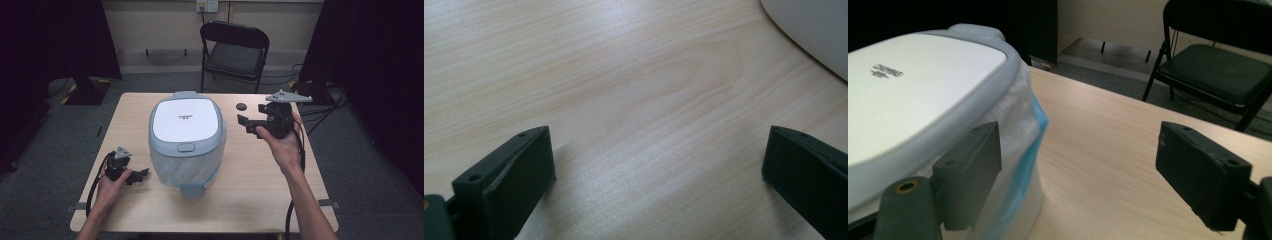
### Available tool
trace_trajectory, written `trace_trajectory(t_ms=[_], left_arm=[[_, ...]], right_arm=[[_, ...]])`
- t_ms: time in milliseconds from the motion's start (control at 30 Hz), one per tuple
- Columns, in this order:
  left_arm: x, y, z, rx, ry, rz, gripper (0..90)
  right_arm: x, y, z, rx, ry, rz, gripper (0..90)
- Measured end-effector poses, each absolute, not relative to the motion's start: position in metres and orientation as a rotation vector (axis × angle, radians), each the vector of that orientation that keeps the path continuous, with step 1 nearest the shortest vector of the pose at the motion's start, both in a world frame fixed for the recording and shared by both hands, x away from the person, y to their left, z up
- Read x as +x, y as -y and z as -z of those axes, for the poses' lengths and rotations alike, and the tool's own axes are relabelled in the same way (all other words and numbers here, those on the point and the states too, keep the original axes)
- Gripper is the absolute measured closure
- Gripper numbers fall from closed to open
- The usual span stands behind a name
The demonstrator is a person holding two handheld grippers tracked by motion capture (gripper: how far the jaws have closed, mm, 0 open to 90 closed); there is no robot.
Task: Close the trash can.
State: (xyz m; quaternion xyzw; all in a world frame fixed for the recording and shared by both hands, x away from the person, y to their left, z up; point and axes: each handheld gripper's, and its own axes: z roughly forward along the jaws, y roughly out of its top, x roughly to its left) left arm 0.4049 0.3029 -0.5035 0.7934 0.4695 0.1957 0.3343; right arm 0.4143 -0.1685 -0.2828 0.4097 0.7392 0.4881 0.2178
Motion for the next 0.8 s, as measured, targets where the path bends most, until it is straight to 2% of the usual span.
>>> trace_trajectory(t_ms=[333,800], left_arm=[[0.405,-0.303,0.504,2.069,-1.229,-0.514,0.0],[0.403,-0.302,0.504,2.070,-1.230,-0.509,0.0]], right_arm=[[0.407,0.203,0.319,1.255,-2.040,-1.290,17.7],[0.394,0.232,0.393,1.389,-2.085,-1.087,16.1]])
